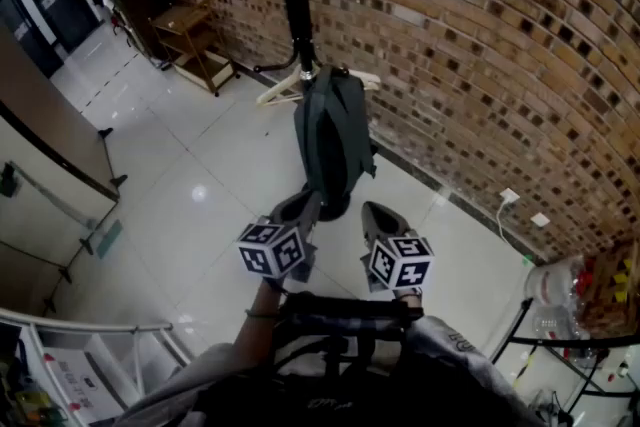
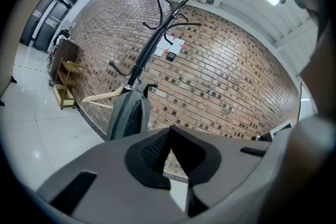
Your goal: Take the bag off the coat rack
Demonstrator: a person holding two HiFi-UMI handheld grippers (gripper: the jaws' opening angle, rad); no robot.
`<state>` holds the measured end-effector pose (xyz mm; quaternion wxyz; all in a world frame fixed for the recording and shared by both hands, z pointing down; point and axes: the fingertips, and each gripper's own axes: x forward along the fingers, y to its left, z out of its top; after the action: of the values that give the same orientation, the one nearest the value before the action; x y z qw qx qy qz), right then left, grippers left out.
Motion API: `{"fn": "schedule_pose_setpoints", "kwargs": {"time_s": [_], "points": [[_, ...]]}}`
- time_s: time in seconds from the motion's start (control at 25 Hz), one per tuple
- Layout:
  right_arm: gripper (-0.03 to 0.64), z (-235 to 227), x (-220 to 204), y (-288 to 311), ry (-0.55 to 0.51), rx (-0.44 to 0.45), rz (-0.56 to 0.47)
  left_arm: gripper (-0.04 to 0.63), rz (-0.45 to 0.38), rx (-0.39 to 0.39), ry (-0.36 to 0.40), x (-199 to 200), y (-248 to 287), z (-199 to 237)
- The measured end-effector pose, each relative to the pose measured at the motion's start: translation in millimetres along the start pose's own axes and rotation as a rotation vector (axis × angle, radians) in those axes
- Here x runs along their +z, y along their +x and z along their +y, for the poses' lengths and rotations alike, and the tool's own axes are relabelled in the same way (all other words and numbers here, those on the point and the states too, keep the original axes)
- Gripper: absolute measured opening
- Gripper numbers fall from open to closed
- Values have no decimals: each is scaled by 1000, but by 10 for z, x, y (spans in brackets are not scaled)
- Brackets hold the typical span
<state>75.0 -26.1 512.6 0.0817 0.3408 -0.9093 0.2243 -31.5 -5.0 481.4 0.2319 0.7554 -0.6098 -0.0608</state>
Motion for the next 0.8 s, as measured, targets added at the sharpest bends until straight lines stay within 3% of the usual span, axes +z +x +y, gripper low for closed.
{"fn": "schedule_pose_setpoints", "kwargs": {"time_s": [0.48, 0.8], "points": [[8, -312, 55, 188, 46, -19, 21, 8, -22, -35, 53, 342, 325, -42], [8, -594, 312, 633, 62, -105, -7, 8, -47, -94, 97, 793, 844, 346]]}}
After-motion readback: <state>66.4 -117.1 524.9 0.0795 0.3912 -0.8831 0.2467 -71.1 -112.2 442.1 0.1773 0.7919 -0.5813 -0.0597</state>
